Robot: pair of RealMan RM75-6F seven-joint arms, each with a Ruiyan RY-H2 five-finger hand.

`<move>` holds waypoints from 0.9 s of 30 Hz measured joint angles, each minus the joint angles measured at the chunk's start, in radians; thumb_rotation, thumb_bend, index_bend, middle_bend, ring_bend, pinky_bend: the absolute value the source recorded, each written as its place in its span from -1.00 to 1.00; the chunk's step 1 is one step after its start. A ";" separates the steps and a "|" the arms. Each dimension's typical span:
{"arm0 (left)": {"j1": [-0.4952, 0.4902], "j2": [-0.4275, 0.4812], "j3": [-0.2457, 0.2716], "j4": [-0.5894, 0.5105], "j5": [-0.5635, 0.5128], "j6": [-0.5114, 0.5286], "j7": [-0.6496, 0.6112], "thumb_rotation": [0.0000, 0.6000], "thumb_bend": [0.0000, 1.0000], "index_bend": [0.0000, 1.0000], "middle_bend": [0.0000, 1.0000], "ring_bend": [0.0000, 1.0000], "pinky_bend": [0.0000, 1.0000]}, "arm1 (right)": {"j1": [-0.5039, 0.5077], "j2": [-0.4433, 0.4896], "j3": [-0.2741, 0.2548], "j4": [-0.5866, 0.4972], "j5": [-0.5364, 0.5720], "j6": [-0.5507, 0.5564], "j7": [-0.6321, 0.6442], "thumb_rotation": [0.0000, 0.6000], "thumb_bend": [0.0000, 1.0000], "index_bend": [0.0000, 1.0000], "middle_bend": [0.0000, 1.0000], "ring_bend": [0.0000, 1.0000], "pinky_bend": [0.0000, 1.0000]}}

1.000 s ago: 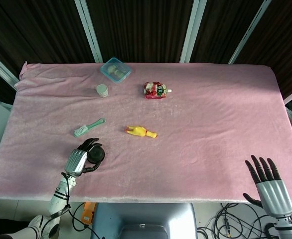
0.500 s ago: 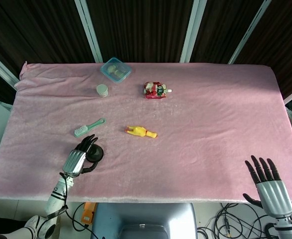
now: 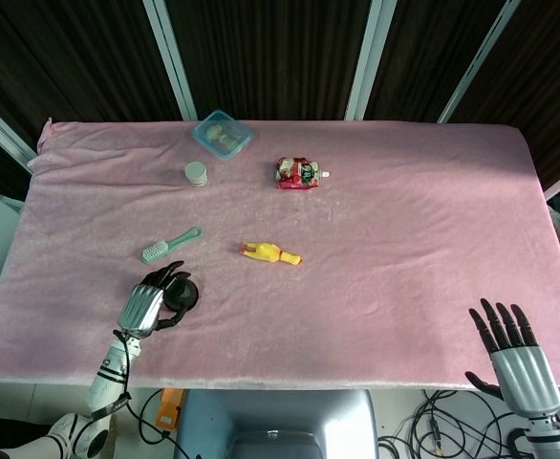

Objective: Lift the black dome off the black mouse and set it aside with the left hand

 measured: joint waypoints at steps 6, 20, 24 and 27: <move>0.000 -0.007 -0.001 0.010 0.000 0.004 0.012 1.00 -0.34 -0.34 -0.52 -0.39 -0.25 | 0.000 0.001 -0.001 0.002 -0.001 0.001 0.003 1.00 -0.79 -1.00 -1.00 -1.00 -0.70; 0.003 0.000 -0.003 0.002 0.032 0.078 0.032 1.00 -0.33 -0.32 -0.44 -0.29 -0.14 | 0.001 0.001 0.000 -0.001 0.001 -0.003 -0.002 1.00 -0.79 -1.00 -1.00 -1.00 -0.70; 0.006 0.021 -0.004 -0.029 0.041 0.104 0.037 1.00 -0.34 -0.32 -0.43 -0.29 -0.12 | 0.002 0.001 0.000 -0.002 0.003 -0.006 -0.005 1.00 -0.79 -1.00 -1.00 -1.00 -0.70; 0.011 0.047 -0.007 -0.051 0.042 0.115 0.059 1.00 -0.34 -0.32 -0.43 -0.29 -0.11 | 0.001 0.002 -0.001 -0.003 0.003 -0.006 -0.004 1.00 -0.79 -1.00 -1.00 -1.00 -0.70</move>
